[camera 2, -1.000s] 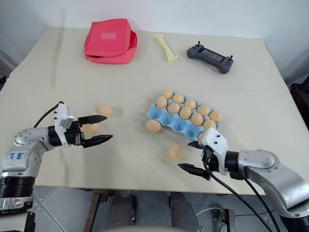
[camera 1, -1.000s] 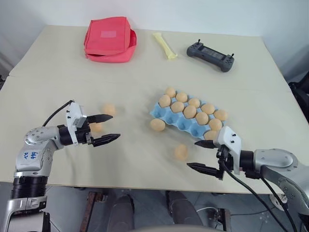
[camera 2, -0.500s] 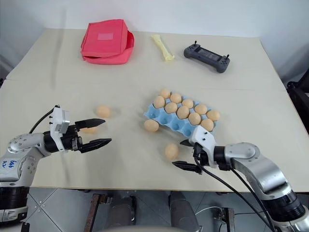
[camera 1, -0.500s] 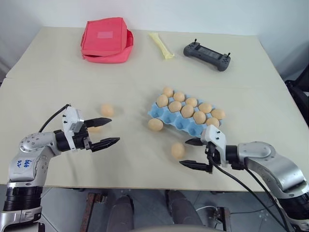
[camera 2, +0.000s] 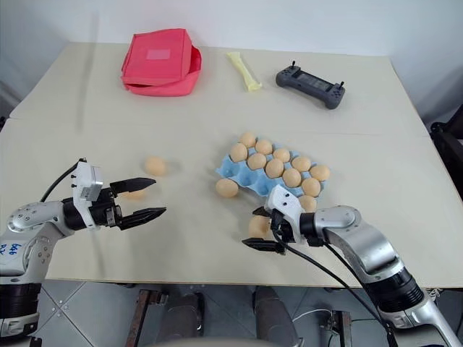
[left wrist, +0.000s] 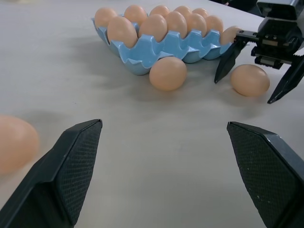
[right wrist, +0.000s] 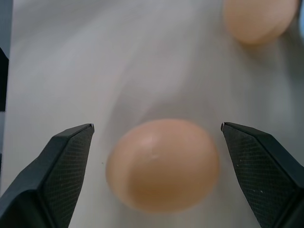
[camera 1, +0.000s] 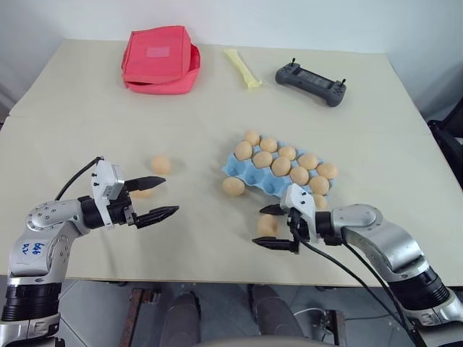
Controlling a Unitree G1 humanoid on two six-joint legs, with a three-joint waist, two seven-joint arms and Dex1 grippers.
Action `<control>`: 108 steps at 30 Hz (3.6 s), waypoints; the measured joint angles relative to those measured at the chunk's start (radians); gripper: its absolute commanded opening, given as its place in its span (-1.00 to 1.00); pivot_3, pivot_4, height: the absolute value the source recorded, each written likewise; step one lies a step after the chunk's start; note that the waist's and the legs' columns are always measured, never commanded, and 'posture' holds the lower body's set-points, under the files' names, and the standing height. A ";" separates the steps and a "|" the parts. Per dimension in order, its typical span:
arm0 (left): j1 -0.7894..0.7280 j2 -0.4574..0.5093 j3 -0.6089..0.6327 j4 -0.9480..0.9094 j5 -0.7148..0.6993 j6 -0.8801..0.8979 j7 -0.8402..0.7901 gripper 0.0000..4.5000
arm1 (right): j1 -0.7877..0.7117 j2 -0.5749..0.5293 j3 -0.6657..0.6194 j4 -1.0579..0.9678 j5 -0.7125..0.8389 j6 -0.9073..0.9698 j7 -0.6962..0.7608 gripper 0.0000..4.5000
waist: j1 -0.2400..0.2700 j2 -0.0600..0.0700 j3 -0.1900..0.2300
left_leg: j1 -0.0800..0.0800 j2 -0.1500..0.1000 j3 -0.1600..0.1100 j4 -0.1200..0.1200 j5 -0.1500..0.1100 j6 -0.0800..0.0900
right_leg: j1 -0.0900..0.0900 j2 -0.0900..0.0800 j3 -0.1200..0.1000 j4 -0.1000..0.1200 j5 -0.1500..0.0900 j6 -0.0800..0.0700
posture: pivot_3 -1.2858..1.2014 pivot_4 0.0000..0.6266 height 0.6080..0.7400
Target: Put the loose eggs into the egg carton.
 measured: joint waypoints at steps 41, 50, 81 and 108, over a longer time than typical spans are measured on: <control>-0.160 -0.036 -0.057 0.154 0.021 -0.074 0.003 1.00 | -0.050 -0.034 -0.234 0.063 -0.001 -0.011 -0.057 0.98 | -0.001 0.000 0.000 | 0.000 0.000 0.000 -0.002 0.000 0.000 | -0.001 0.000 0.000 0.000 0.004 0.007 | 0.03 -0.52 1.00; -0.160 -0.036 -0.057 0.155 0.021 -0.076 0.012 1.00 | -0.051 -0.060 -0.241 0.035 0.011 -0.001 -0.034 0.98 | 0.001 0.000 0.000 | 0.000 0.000 0.000 -0.002 0.000 0.000 | -0.001 0.000 0.000 0.000 0.004 0.007 | 0.03 -0.52 1.00; 0.411 -0.155 0.363 -0.520 -0.082 0.258 0.606 1.00 | -0.110 -0.125 -0.306 0.148 0.163 -0.149 0.335 0.98 | -0.017 0.000 0.000 | 0.000 0.000 0.000 0.001 0.000 0.000 | 0.001 0.000 0.001 -0.003 -0.002 -0.004 | 0.03 -0.52 1.00; -0.155 -0.262 -0.375 -0.165 0.145 0.265 0.583 1.00 | 0.048 -0.111 -0.394 -0.021 0.187 -0.125 0.170 0.98 | -0.017 0.000 0.000 | 0.000 0.000 0.000 0.000 0.000 0.000 | 0.001 0.001 0.000 -0.002 0.006 0.010 | 0.03 -0.52 1.00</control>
